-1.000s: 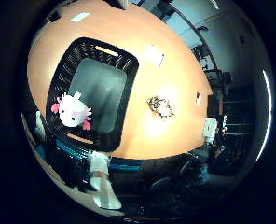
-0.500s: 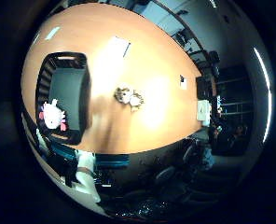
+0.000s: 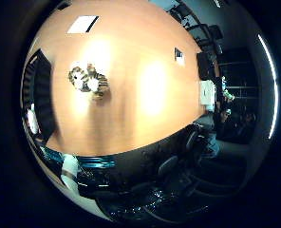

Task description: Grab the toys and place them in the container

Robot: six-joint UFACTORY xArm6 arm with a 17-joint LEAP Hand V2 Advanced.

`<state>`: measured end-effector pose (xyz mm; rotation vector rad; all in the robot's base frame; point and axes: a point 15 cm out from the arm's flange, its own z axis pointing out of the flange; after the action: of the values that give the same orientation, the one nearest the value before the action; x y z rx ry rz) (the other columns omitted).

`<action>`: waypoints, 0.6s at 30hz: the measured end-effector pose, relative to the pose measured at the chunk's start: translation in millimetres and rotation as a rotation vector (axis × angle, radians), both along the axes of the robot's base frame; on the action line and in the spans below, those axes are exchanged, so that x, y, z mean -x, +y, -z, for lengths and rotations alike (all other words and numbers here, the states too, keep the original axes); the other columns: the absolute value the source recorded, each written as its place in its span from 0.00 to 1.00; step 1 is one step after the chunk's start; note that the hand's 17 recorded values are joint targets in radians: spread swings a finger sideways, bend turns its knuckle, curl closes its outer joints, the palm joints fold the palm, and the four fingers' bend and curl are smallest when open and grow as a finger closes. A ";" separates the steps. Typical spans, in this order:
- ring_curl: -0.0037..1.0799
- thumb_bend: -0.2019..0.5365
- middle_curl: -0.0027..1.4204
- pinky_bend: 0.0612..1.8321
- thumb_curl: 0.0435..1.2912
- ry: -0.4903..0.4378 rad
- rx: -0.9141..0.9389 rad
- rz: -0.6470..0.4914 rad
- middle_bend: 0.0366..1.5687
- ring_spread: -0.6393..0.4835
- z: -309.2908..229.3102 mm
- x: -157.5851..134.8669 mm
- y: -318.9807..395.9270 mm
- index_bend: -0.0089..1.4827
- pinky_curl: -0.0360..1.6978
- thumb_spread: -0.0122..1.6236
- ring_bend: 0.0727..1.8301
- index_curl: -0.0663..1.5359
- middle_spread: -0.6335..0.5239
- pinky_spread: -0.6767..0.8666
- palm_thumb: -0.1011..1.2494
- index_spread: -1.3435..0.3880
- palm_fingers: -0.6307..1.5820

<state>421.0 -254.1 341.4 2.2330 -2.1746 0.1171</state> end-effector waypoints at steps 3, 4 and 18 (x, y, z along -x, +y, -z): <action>0.20 0.24 0.24 0.16 0.20 0.024 -0.003 0.002 0.12 0.73 25.2 -8.6 -10.1 0.11 0.22 0.62 0.14 0.22 0.55 0.73 0.43 0.59 0.38; 0.20 0.24 0.24 0.16 0.20 0.030 -0.007 0.003 0.12 0.73 33.0 -10.9 -12.4 0.11 0.22 0.62 0.14 0.21 0.55 0.73 0.43 0.59 0.38; 0.21 0.24 0.24 0.16 0.20 0.116 -0.021 0.009 0.11 0.73 125.6 -44.7 -37.8 0.11 0.21 0.62 0.13 0.21 0.57 0.73 0.43 0.60 0.37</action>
<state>465.7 -291.9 215.7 2.1812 -2.1360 -0.0339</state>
